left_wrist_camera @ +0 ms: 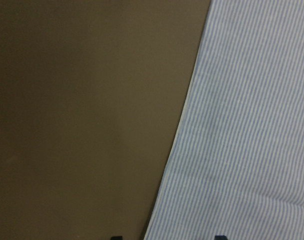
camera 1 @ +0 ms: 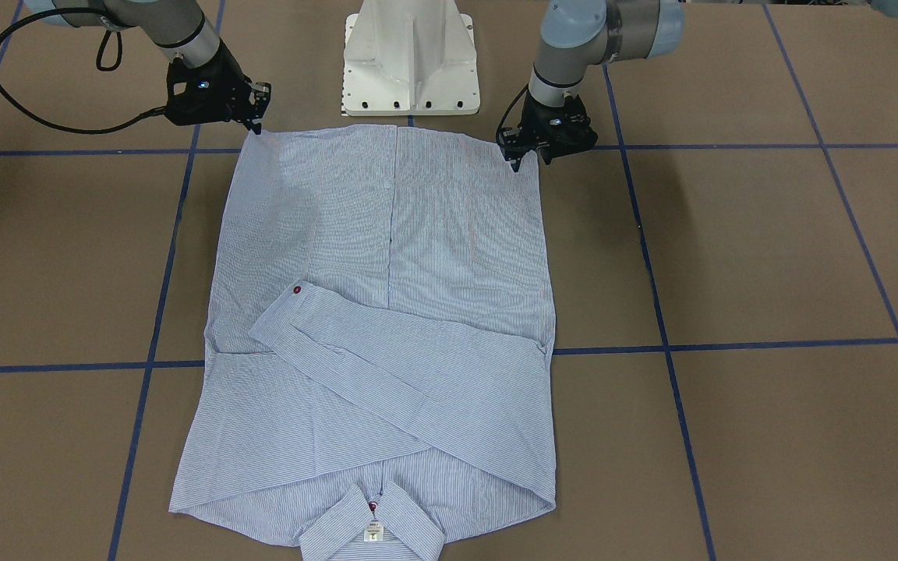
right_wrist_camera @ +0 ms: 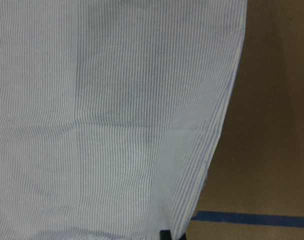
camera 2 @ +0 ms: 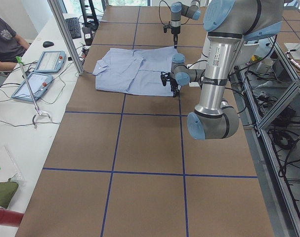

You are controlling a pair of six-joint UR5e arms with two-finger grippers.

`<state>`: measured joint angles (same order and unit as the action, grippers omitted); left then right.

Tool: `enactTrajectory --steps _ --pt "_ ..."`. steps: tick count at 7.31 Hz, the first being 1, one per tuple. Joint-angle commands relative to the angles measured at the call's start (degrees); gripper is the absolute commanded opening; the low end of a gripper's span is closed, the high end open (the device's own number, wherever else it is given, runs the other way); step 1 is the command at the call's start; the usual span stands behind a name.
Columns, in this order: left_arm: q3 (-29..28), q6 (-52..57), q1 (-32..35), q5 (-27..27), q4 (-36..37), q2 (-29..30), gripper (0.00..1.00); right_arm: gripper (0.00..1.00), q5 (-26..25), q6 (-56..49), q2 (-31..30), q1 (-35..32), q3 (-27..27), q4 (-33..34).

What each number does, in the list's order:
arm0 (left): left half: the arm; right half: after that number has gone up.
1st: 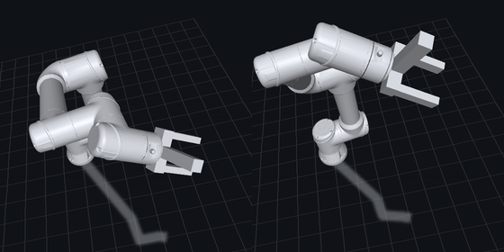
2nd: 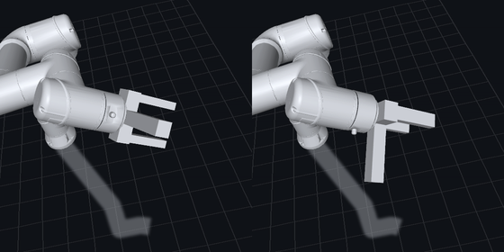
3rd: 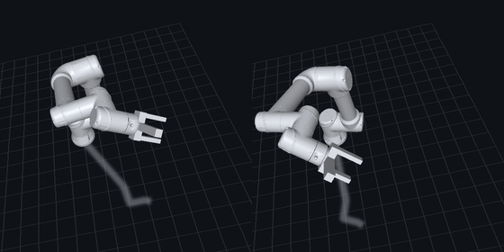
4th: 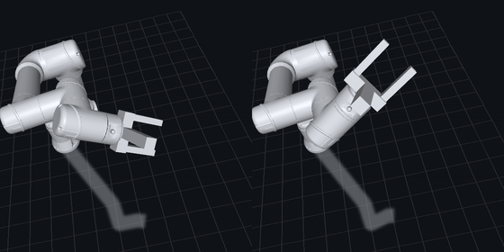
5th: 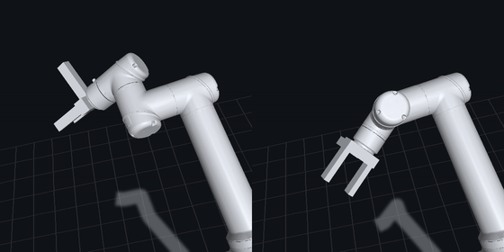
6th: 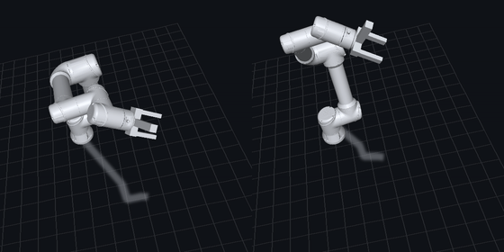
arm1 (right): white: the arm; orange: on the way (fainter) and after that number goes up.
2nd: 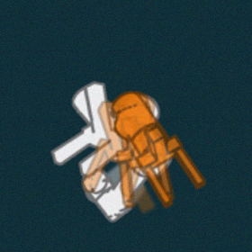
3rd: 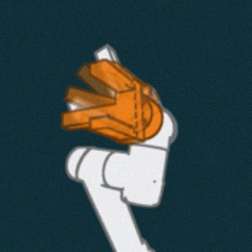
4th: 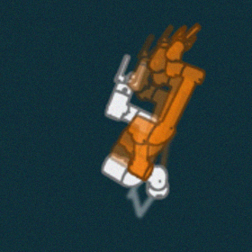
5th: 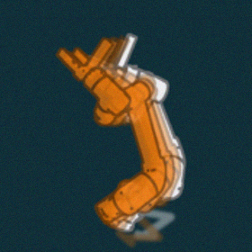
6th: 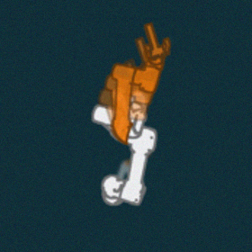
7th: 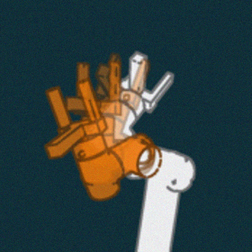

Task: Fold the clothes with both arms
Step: 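Position both grippers at the two hem corners nearest the robot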

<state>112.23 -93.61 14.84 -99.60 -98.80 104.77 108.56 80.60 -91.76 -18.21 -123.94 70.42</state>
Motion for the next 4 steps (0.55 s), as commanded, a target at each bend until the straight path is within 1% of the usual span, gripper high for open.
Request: enactTrajectory --steps 1,3,4 --pt "-0.08 -0.08 -0.42 0.55 0.10 0.00 0.58 0.00 0.07 0.00 -0.17 -0.33 0.01 0.06" --pt "-0.17 -0.08 -0.34 0.55 0.27 0.00 0.52 0.00 0.07 0.00 -0.09 -0.33 0.01 0.06" --pt "-0.17 -0.08 -0.34 0.55 0.36 0.00 0.46 0.00 0.07 0.00 -0.26 -0.59 -0.08 0.06"
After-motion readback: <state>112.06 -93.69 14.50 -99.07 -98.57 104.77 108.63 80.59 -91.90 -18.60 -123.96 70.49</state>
